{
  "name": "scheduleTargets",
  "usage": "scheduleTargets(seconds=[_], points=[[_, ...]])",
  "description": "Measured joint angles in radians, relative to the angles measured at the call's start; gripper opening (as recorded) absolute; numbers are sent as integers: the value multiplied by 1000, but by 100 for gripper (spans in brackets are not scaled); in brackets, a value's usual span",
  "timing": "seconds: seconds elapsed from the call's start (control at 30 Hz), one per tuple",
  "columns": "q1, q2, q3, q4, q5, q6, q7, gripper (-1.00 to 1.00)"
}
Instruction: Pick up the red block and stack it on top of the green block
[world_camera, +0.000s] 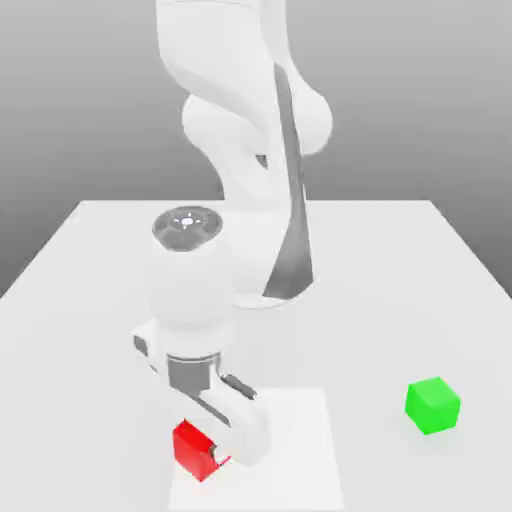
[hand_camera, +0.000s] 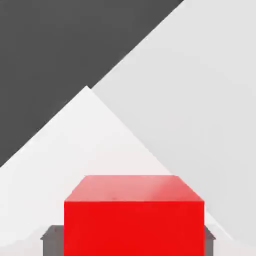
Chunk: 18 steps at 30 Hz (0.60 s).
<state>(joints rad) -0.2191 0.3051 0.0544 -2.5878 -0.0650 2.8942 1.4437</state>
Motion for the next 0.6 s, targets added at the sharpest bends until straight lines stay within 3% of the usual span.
scheduleTargets(seconds=[0.07,0.27,0.6], points=[[1,7,-1,1,-1,6,1,-100],[-1,-174,26,-27,39,-148,-36,-100],[275,-268,234,-50,52,-218,-245,-100]])
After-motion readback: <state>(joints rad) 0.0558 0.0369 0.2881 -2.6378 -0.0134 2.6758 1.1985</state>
